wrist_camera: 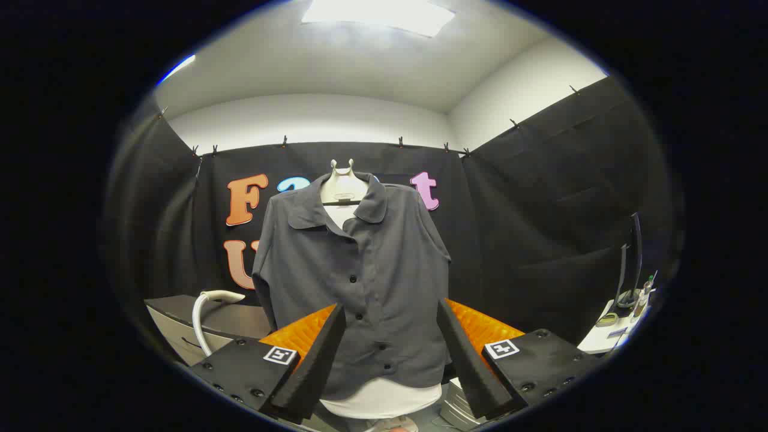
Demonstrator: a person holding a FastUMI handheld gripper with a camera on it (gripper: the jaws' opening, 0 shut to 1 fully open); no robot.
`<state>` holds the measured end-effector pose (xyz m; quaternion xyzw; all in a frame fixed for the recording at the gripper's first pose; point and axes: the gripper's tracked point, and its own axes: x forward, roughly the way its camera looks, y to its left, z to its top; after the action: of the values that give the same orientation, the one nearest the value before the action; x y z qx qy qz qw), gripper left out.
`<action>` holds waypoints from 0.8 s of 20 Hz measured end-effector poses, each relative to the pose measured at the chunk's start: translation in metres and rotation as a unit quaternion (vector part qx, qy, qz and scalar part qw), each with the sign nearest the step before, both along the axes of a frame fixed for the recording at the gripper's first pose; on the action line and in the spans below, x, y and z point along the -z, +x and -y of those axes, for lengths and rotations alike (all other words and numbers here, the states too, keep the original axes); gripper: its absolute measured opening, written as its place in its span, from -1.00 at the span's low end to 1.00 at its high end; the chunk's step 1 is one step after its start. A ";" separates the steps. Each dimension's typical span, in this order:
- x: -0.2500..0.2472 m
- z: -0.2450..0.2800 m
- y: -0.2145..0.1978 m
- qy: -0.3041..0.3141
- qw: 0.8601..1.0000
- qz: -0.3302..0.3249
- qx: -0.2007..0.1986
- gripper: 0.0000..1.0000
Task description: Iron the clothes twice with a garment steamer, once on the left side and once on the right side.
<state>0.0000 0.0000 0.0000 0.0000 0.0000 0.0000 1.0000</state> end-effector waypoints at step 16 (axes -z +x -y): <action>0.002 -0.018 0.001 0.000 1.000 -0.003 0.002 0.95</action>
<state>0.0005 0.0184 -0.0017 -0.0001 0.0030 -0.0017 1.0000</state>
